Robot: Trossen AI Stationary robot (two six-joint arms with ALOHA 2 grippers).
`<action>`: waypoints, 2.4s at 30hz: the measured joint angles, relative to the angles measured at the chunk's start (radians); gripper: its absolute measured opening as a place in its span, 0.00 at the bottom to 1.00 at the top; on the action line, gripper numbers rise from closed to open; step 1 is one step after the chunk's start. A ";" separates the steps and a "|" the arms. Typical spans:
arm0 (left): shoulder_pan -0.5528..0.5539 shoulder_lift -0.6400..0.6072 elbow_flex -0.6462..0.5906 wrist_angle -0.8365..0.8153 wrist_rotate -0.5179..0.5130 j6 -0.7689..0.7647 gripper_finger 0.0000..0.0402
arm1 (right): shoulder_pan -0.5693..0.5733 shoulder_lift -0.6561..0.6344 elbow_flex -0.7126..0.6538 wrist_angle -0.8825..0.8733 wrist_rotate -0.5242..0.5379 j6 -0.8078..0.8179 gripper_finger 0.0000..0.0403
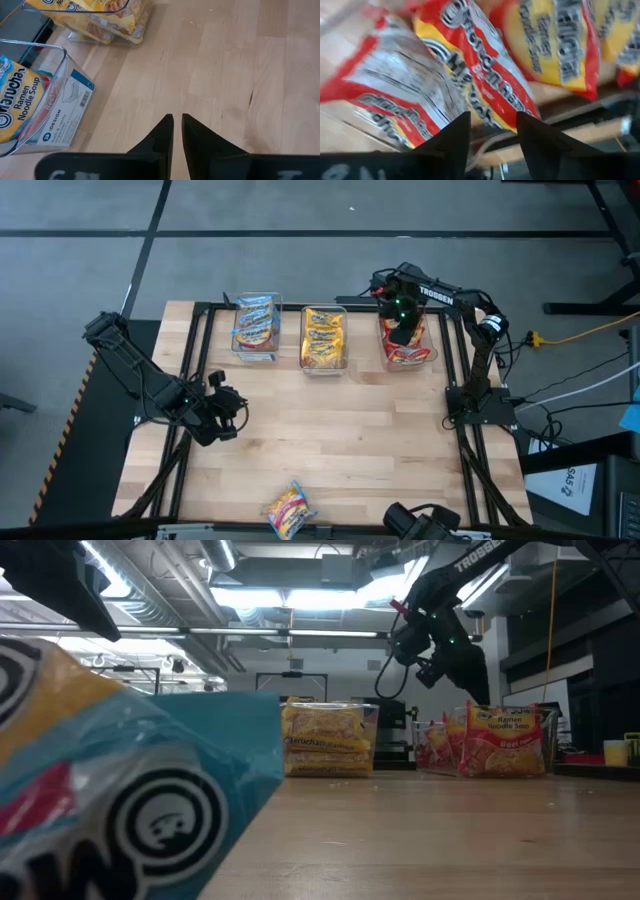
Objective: Sort Maruchan noodles
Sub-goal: Put the blue noodle pack into the left transparent bin
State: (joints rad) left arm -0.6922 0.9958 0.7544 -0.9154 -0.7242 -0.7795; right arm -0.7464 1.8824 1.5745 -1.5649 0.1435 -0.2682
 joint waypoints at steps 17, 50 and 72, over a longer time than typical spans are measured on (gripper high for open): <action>0.000 0.000 0.000 0.000 -0.015 -0.001 0.08 | 0.000 -0.025 0.000 -0.005 -0.023 0.193 0.42; 0.104 0.019 0.000 0.443 0.012 0.089 0.08 | 0.420 -1.266 -1.166 1.330 -0.255 0.558 0.42; 0.170 0.571 0.000 1.135 0.927 -0.490 0.31 | 0.420 -1.263 -1.165 1.106 -0.438 0.556 0.42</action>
State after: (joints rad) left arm -0.5225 1.5666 0.7547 0.2199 0.2028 -1.2697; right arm -0.3264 0.6189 0.4091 -0.4589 -0.2943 0.2875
